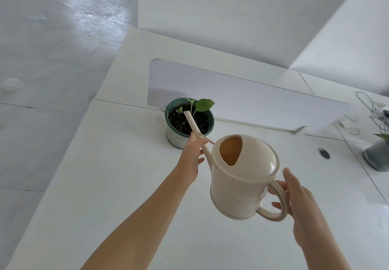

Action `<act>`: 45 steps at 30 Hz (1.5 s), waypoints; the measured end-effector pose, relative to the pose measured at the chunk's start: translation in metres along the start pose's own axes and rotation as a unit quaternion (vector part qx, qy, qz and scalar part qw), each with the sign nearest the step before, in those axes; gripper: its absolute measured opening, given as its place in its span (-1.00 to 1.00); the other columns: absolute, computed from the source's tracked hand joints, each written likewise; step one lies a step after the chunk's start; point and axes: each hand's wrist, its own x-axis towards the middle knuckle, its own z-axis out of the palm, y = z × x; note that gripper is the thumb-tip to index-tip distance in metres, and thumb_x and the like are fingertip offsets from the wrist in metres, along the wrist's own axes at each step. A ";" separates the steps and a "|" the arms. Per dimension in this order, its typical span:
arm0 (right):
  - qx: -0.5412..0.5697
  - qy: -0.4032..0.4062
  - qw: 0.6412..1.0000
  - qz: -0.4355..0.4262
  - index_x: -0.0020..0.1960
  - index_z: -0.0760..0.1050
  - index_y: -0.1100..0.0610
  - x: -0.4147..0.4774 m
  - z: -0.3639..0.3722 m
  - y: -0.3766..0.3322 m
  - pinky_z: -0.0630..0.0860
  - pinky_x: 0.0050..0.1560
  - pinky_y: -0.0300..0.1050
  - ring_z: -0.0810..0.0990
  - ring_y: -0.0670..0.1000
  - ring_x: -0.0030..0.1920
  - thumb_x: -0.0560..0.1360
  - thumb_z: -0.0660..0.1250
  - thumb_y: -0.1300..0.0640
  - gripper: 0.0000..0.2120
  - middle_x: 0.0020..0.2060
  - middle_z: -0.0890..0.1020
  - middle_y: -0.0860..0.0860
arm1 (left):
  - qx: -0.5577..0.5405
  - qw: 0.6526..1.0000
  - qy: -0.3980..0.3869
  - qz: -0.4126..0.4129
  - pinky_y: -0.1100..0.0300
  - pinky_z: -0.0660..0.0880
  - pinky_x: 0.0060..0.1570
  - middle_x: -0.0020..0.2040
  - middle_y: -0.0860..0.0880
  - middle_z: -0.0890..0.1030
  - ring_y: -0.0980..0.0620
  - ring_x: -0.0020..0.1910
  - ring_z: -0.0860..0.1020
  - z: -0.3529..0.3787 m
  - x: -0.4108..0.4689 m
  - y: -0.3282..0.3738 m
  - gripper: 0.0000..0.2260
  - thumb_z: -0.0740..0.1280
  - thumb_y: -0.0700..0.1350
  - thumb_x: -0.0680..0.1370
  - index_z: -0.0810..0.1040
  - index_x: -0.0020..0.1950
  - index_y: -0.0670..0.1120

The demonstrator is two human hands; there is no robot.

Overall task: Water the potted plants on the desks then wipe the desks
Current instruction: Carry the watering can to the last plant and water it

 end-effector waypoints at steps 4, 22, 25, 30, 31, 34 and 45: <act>0.014 -0.008 1.000 -0.012 -0.15 0.54 0.28 0.000 0.008 -0.001 0.45 0.05 0.06 0.52 0.04 -0.11 0.55 0.11 -0.06 -0.56 -0.08 0.58 0.17 | 0.016 1.000 -0.006 -0.005 -0.11 0.31 0.34 0.28 -0.08 0.44 -0.07 0.17 0.46 -0.002 0.010 0.012 -0.48 0.22 -0.10 0.52 0.20 0.47 0.03; 0.032 0.007 0.999 -0.021 -0.05 0.49 0.46 -0.040 -0.035 0.049 0.46 0.02 0.01 0.51 0.10 -0.13 0.55 0.10 -0.08 -0.44 -0.14 0.54 0.18 | 0.029 0.998 -0.047 -0.044 -0.15 0.30 0.35 0.28 -0.11 0.44 -0.12 0.23 0.46 0.030 -0.042 -0.022 -0.70 0.20 -0.11 0.54 0.34 0.27 0.03; 0.043 0.007 0.999 -0.017 -0.06 0.47 0.48 -0.046 -0.039 0.064 0.43 0.17 0.11 0.51 0.12 -0.13 0.54 0.12 -0.10 -0.42 -0.19 0.53 0.17 | 0.031 0.999 -0.036 -0.023 -0.13 0.27 0.36 0.27 -0.06 0.42 -0.11 0.25 0.43 0.027 -0.058 -0.028 -0.64 0.17 -0.11 0.56 0.25 0.35 0.06; 0.039 0.014 0.999 0.003 -0.35 0.42 0.30 -0.056 -0.034 0.084 0.37 -0.11 -0.08 0.40 0.08 -0.23 0.54 0.13 -0.07 -0.51 -0.35 0.42 0.11 | 0.050 0.999 -0.004 0.012 -0.04 0.27 0.26 0.35 -0.05 0.41 -0.10 0.31 0.40 0.006 -0.087 -0.040 -0.56 0.13 -0.12 0.58 0.18 0.45 0.05; 0.036 0.009 0.999 0.006 -0.39 0.40 0.24 -0.058 -0.032 0.087 0.32 -0.18 -0.13 0.39 0.06 -0.26 0.54 0.13 -0.06 -0.53 -0.38 0.40 0.09 | 0.052 0.998 0.009 0.016 -0.05 0.28 0.26 0.35 -0.05 0.42 -0.11 0.32 0.40 0.000 -0.093 -0.043 -0.57 0.14 -0.11 0.58 0.20 0.45 0.06; 0.025 -0.013 0.999 0.020 -0.42 0.37 0.18 -0.064 -0.022 0.094 0.29 -0.24 -0.17 0.37 0.00 -0.32 0.54 0.14 -0.06 -0.55 -0.41 0.40 0.04 | 0.049 0.998 0.042 0.028 -0.03 0.31 0.24 0.33 -0.05 0.44 -0.10 0.28 0.43 -0.021 -0.112 -0.047 -0.61 0.14 -0.10 0.58 0.25 0.41 0.06; -0.005 -0.117 0.993 0.016 -0.17 0.47 0.26 -0.077 0.041 0.108 0.29 -0.24 -0.16 0.45 -0.11 -0.24 0.56 0.11 -0.08 -0.58 -0.30 0.52 0.00 | 0.010 0.987 0.134 0.086 -0.08 0.24 0.33 0.22 -0.01 0.50 -0.07 0.28 0.44 -0.104 -0.171 -0.053 -0.59 0.15 -0.12 0.57 0.27 0.43 0.04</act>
